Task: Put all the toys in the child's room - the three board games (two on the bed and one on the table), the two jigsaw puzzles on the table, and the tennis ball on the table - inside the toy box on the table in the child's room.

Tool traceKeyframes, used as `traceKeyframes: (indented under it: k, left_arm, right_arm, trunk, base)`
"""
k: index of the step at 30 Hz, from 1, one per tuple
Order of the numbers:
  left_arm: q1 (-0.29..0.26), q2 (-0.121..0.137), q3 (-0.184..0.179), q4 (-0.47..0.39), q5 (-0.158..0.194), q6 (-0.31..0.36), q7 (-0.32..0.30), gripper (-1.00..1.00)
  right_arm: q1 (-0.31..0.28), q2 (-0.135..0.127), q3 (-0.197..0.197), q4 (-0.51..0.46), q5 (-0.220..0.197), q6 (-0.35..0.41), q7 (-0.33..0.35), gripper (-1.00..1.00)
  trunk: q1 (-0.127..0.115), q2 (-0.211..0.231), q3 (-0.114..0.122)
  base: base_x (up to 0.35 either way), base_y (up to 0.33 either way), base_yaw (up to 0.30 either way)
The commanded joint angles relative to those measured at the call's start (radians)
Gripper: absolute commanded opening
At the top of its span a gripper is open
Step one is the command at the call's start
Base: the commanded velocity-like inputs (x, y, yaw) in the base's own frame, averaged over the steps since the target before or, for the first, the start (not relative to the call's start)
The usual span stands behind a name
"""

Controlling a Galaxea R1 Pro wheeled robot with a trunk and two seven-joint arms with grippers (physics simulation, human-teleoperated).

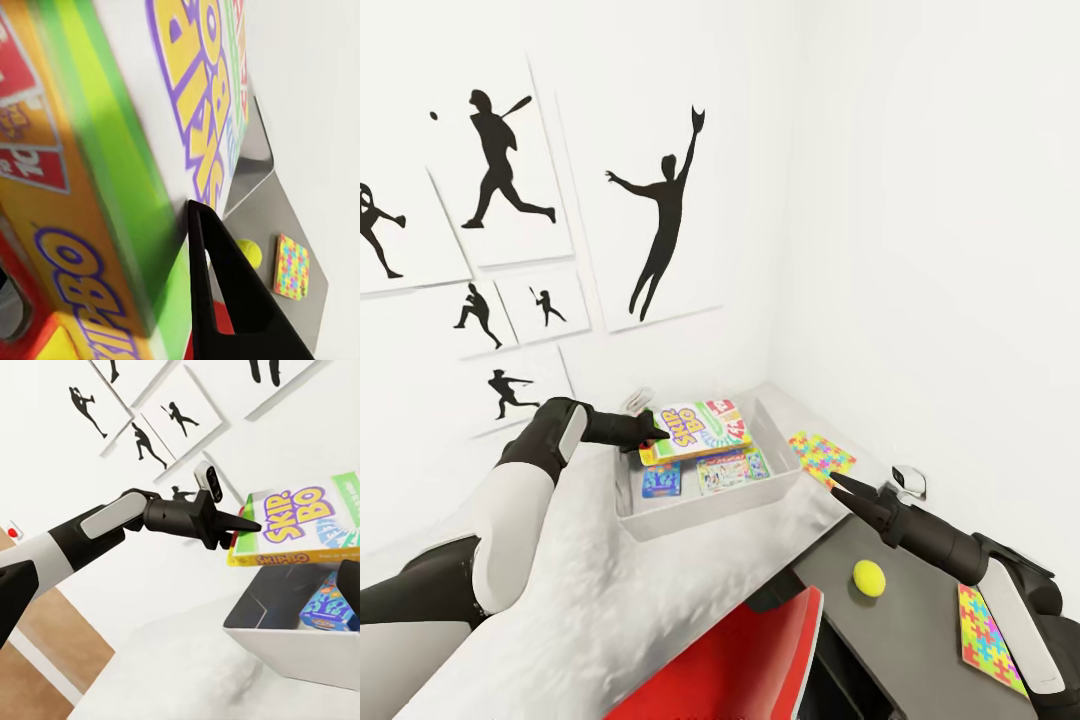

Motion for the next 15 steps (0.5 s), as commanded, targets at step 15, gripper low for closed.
traceKeyframes:
  k: [15]
  left_arm:
    - [-0.001, -0.012, 0.008, -0.008, -0.005, 0.002, -0.010, -1.00]
  right_arm:
    - [-0.001, 0.000, 0.000, 0.000, -0.001, 0.008, 0.000, 1.00]
  trunk:
    - [0.001, -0.002, -0.027]
  base:
    - [0.000, 0.000, 0.000]
